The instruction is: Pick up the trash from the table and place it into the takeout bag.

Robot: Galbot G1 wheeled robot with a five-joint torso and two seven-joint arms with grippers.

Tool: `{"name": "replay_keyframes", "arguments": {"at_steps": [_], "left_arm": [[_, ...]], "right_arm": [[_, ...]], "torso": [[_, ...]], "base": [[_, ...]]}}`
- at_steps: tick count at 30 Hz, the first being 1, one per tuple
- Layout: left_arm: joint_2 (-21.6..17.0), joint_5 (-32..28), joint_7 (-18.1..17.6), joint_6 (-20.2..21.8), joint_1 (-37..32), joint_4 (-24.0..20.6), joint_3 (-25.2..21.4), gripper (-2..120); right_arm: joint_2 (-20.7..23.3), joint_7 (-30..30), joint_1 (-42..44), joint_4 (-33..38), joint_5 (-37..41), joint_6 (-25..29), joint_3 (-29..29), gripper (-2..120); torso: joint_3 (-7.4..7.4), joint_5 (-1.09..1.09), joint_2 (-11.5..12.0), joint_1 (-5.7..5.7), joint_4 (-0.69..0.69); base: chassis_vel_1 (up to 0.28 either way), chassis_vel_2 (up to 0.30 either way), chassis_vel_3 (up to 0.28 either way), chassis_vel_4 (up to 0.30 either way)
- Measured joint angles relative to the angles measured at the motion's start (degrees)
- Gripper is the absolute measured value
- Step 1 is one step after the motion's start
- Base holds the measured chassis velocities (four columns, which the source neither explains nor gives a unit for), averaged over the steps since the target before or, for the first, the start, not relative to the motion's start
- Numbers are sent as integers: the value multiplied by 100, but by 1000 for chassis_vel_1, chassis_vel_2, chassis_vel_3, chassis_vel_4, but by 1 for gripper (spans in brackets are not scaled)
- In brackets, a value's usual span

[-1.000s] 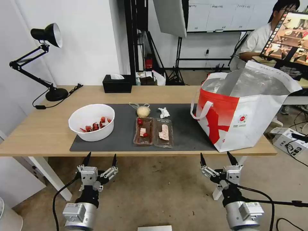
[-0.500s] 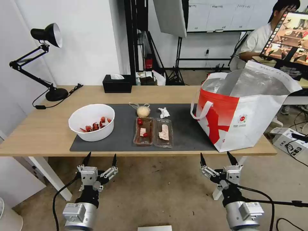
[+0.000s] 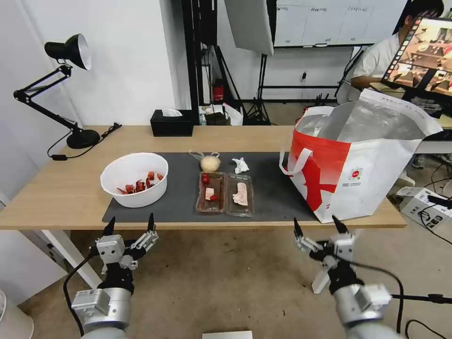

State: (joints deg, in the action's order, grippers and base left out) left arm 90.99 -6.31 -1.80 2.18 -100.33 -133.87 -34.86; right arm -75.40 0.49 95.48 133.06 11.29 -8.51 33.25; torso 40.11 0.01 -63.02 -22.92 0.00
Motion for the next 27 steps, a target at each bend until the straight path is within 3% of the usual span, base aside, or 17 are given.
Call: {"name": "replay_keyframes", "arguments": {"at_steps": [1,3,6,21,24,27], "left_arm": [[0,0,0,0,0,0,0,100],[7,1,2,-26,-11,14,15,100],[12,8,21,-68,-29,50,35,100],[20,-7,195,-264,-72,122,74,100],[21,-7,209,-257,-74,125,73,100],[22,-5,212,-255,-83,169,72,100]], "right_arm": [[0,0,0,0,0,0,0,100],[481,27,-360,71,517,-389,85,100],[585,61,-463,-2,769,-401,77,100],[571,-21,-612,-280,1386,-207,-89,100],[586,-104,-627,-280,1674,-224,-169,100],[640,-423,-691,-200,2525,-368,-439,100]], "torso": [[0,0,0,0,0],[0,-1,0,0,-3],[0,-2,0,0,1],[0,-1,0,0,1],[0,-1,0,0,1],[0,-2,0,0,1]], "base": [[0,0,0,0],[0,0,0,0],[0,0,0,0],[0,0,0,0],[0,0,0,0],[0,0,0,0]]}}
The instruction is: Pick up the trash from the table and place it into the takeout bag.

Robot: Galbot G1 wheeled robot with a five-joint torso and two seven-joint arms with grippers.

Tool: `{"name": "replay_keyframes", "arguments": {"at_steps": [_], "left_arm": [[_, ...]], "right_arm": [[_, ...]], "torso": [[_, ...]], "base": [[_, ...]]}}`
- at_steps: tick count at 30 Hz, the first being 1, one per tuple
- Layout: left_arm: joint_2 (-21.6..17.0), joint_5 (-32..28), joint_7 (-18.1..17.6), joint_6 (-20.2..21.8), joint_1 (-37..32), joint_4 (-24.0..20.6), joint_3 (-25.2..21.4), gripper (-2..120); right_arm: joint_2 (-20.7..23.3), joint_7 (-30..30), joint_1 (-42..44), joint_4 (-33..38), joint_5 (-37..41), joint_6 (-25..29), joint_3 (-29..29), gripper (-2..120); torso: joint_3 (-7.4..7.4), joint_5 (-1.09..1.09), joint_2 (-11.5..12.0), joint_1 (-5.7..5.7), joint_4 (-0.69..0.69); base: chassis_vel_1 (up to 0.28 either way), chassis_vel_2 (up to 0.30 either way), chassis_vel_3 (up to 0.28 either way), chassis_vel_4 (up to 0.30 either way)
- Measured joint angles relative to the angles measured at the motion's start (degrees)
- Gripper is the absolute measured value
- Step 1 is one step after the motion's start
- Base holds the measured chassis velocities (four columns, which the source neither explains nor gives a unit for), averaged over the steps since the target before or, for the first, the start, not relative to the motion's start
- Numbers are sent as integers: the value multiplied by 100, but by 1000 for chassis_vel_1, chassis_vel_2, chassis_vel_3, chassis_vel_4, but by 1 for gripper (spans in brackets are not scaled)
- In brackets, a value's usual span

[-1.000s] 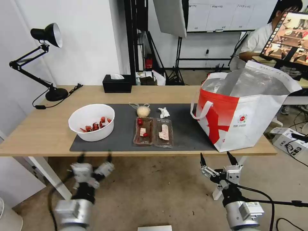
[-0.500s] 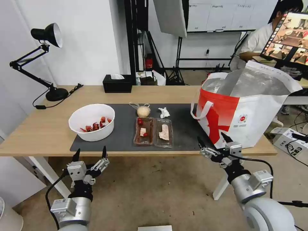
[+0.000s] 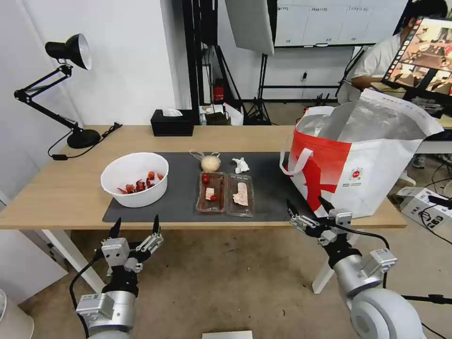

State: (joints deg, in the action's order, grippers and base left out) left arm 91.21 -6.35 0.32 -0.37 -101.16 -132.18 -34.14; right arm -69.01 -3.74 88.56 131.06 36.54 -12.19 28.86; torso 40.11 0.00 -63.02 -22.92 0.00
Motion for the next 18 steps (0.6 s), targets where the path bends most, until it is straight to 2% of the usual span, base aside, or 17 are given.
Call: {"name": "replay_keyframes", "arguments": {"at_steps": [1,4,5,6,7,8,9,10,11,13,15,18], "left_arm": [[0,0,0,0,0,0,0,100],[0,7,-4,0,-34,7,-1,100],[0,7,-4,0,-34,7,-1,100],[0,9,-5,1,-41,7,-2,100],[0,14,-8,1,-62,8,-11,100],[0,13,-9,1,-71,8,-11,100],[0,-5,-17,1,-93,8,-20,100],[0,-5,-17,1,-93,8,-20,100],[0,-36,-21,0,-110,-7,-28,100],[0,-53,-24,1,-116,-17,-38,100],[1,-103,-30,3,-124,-35,-102,100],[1,-112,-32,5,-129,-32,-147,100]], "right_arm": [[0,0,0,0,0,0,0,100],[85,-667,-246,100,1616,-129,-486,100],[85,-667,-246,100,1616,-129,-486,100],[96,-832,-327,116,1958,-137,-588,100],[102,-1253,-558,146,2671,-144,-816,100],[96,-1438,-649,156,2929,-147,-906,100],[64,-1886,-837,164,3427,-147,-1046,100],[64,-1886,-837,164,3427,-147,-1046,100],[24,-2273,-997,167,3878,-147,-1127,100],[-2,-2459,-1083,167,4131,-147,-1159,100],[-84,-3018,-1361,90,4889,-103,-1224,100],[-123,-3247,-1503,9,5184,-22,-1289,100]], "torso": [[0,0,0,0,0],[0,0,-1,0,0],[0,0,-1,0,0],[0,0,0,0,-1],[0,-1,0,0,0],[0,0,0,0,-1],[0,0,0,0,-1],[0,0,0,0,-1],[0,0,0,0,-1],[0,0,0,0,-1],[0,0,0,0,-1],[0,0,-1,0,0]], "base": [[0,0,0,0],[0,0,0,0],[0,0,0,0],[0,0,0,0],[0,0,0,0],[0,0,0,0],[0,0,0,0],[0,0,0,0],[0,0,0,0],[0,0,0,0],[0,0,0,0],[0,0,0,0]]}}
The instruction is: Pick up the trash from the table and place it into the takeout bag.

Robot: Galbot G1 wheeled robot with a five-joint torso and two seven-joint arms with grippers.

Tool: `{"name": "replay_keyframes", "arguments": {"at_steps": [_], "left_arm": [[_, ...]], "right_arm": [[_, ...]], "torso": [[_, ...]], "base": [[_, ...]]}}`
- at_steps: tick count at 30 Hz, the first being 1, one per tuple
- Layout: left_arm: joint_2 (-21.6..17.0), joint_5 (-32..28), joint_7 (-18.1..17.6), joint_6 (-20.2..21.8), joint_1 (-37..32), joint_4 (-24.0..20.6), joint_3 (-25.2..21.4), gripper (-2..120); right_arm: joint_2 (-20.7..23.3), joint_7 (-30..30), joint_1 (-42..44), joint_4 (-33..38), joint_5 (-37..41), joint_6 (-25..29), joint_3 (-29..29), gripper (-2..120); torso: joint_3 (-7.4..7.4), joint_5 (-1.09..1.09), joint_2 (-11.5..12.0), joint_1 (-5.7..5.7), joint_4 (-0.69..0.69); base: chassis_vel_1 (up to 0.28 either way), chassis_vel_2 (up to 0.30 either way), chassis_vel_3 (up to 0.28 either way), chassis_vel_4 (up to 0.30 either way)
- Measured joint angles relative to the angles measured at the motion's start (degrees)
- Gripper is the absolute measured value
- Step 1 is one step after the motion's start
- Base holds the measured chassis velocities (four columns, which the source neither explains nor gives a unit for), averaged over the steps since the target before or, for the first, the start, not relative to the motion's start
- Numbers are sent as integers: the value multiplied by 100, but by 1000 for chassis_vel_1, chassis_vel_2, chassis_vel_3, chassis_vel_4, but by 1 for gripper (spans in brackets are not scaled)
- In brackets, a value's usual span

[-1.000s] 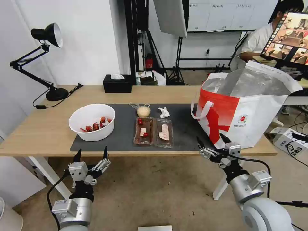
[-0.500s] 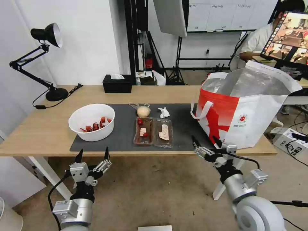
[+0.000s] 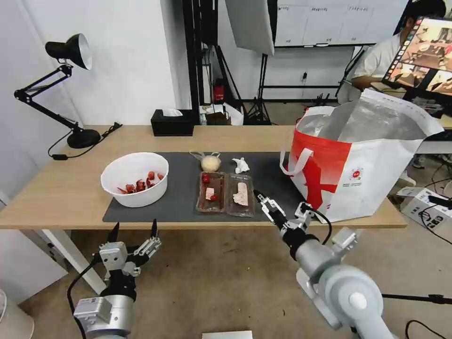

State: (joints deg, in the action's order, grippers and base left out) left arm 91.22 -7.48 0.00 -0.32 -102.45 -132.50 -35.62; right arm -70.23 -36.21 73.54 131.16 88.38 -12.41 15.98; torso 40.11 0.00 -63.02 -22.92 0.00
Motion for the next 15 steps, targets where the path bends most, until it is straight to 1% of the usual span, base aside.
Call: {"name": "replay_keyframes", "arguments": {"at_steps": [3,8,11,15], "left_arm": [[0,3,-1,-3,-39,56,-55,100],[2,10,-1,-6,-59,76,-71,100],[4,16,-1,-6,-73,102,-97,100],[5,22,-1,-6,-84,116,-115,100]], "right_arm": [[-99,-292,-263,-214,232,158,-221,100],[-259,-449,-471,-437,226,282,-421,100],[-516,-634,-680,-671,154,346,-619,100],[-669,-711,-733,-792,86,354,-705,100]], "torso": [[0,-1,0,0,0],[0,-1,0,0,0],[0,0,0,0,-1],[0,-1,0,0,0]], "base": [[0,0,0,0],[0,0,0,0],[0,0,0,0],[0,0,0,0]]}}
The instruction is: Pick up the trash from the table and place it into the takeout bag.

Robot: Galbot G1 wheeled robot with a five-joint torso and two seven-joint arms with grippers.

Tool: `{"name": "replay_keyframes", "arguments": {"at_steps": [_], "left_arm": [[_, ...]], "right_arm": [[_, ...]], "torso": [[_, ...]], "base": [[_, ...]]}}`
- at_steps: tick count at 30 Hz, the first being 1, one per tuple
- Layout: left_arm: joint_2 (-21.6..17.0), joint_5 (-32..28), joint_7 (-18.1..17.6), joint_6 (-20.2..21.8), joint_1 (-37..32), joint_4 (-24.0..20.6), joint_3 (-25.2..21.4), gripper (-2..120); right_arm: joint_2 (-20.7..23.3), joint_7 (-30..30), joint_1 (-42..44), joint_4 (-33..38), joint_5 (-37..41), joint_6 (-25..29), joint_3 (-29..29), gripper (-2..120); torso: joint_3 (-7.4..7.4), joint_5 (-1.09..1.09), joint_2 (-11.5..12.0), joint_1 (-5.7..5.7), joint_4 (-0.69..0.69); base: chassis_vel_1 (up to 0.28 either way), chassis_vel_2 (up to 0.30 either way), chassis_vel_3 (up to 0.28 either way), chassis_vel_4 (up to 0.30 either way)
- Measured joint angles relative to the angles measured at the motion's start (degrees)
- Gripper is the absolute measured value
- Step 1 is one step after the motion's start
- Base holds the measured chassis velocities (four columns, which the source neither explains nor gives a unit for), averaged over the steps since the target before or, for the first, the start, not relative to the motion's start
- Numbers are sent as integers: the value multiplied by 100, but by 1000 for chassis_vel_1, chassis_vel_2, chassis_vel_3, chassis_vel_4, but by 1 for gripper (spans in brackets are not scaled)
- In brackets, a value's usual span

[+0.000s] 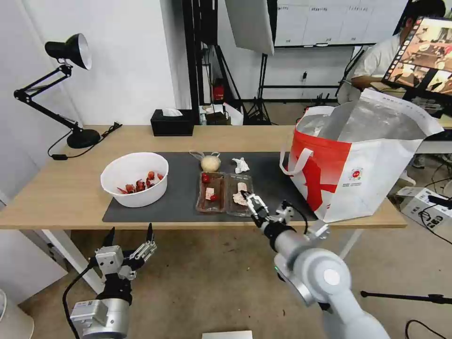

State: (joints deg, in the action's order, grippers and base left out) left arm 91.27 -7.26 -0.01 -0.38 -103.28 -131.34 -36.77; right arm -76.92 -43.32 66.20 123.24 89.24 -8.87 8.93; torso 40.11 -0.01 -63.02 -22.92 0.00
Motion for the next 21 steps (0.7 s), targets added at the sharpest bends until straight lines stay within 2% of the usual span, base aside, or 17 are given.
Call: {"name": "replay_keyframes", "arguments": {"at_steps": [7,21], "left_arm": [[3,-30,6,-8,-24,94,-22,100],[1,-61,9,-58,-32,92,-68,100]], "right_arm": [[-295,-78,-41,-260,-133,1,-130,100],[-421,9,-46,-400,-190,-12,-104,100]], "torso": [[0,0,0,0,0],[-1,1,0,0,0]], "base": [[0,0,0,0],[0,0,0,0]]}}
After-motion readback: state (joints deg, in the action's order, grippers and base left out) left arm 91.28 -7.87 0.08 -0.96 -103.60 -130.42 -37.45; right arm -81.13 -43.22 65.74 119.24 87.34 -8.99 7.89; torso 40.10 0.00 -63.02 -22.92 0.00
